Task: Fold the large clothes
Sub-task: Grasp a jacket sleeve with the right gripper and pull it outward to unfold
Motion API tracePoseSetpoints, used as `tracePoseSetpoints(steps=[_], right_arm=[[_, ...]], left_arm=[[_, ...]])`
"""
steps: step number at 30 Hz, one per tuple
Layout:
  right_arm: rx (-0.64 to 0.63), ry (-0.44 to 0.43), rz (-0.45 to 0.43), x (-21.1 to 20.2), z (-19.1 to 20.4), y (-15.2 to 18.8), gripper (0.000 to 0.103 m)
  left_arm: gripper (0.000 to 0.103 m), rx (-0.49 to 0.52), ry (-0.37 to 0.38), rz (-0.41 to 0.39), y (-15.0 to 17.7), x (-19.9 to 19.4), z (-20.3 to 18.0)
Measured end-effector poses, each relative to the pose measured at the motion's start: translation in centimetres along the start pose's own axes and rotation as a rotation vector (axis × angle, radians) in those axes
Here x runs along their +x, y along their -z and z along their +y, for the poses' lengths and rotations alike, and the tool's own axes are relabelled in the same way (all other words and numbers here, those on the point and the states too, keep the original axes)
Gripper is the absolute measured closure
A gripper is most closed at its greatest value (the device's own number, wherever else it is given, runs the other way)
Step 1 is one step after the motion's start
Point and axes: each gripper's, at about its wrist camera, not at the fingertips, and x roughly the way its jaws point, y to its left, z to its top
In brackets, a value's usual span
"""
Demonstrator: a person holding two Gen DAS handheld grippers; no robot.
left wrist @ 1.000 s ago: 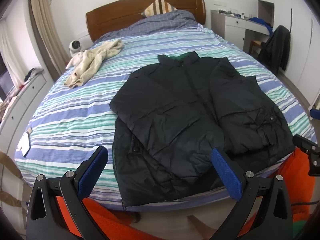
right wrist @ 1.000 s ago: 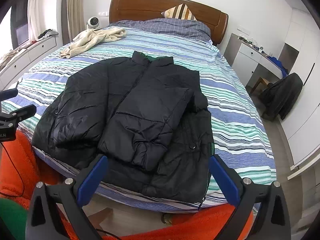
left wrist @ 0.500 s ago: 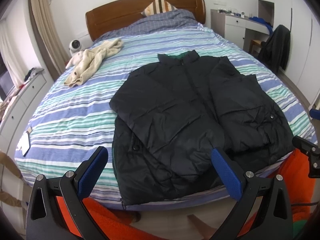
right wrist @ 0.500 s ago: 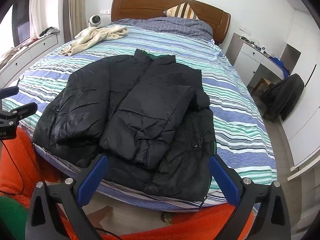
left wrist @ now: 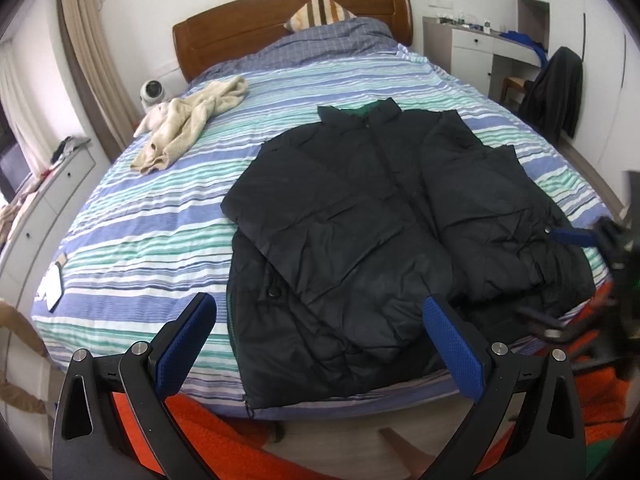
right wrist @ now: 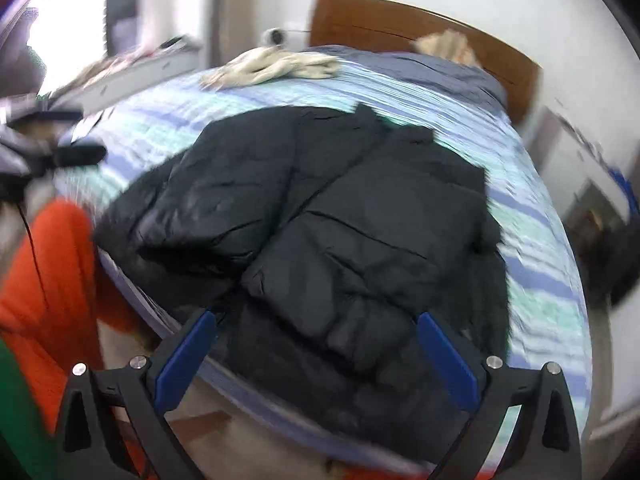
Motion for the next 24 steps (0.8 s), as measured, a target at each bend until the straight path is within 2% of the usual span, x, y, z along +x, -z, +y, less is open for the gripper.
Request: tracePoseSetpoints(steps=[3,4,5,6,7,8,10,12,15,16,18,20,22,24], right_arm=[[-0.055,-0.011,0.026,4.5,0.7,0.0,0.004],[-0.070,0.005,0.042,5.8,0.8,0.1,0.015],[-0.055,-0.008,0.041,6.3,0.4,-0.1,0.040],[-0.011,-0.035,0.029,5.9,-0.2,-0.5,0.055],[0.057,-0.064,-0.001,4.9,-1.3,-1.1,0.082],[0.130,-0.072,-0.046,3.2,-2.9,-1.7,0.090],[0.248,-0.057,-0.133,-0.2,-6.1,-2.4,0.091],[0.375,0.026,-0.242,-5.3,-11.2,-2.4,0.091],[0.509,0.231,-0.357,-12.3,-18.8,-0.6,0.091],[0.546,0.315,-0.368,-14.2,-21.4,0.4,0.091],[0.623,0.433,-0.355,-16.3,-26.1,2.8,0.091],[0.738,0.537,-0.302,-16.9,-31.6,6.4,0.091],[0.839,0.579,-0.231,-16.1,-35.6,9.8,0.091],[0.946,0.612,-0.126,-13.4,-39.1,13.8,0.091]], left_arm=[[0.000,-0.020,-0.010,0.000,0.1,-0.1,0.5],[0.000,-0.024,-0.015,0.004,0.2,0.0,0.6],[0.000,-0.030,-0.025,0.011,0.3,0.0,0.9],[0.000,-0.034,-0.030,0.016,0.4,0.1,1.0],[0.000,-0.039,-0.038,0.022,0.5,0.1,1.3],[0.000,-0.044,-0.042,0.027,0.6,0.3,1.5],[0.000,-0.051,-0.044,0.039,0.7,0.6,1.7],[0.000,-0.054,-0.037,0.046,0.7,1.0,1.7],[0.000,-0.040,-0.025,0.042,0.3,1.2,1.2],[0.000,-0.033,-0.021,0.034,0.2,1.1,0.9],[0.000,-0.020,-0.013,0.020,0.0,0.9,0.5],[0.000,-0.005,-0.007,0.007,-0.2,0.7,-0.1],[0.000,0.012,-0.004,0.001,-0.4,0.6,-0.7],[0.000,0.036,-0.012,-0.005,-0.6,0.6,-1.1]])
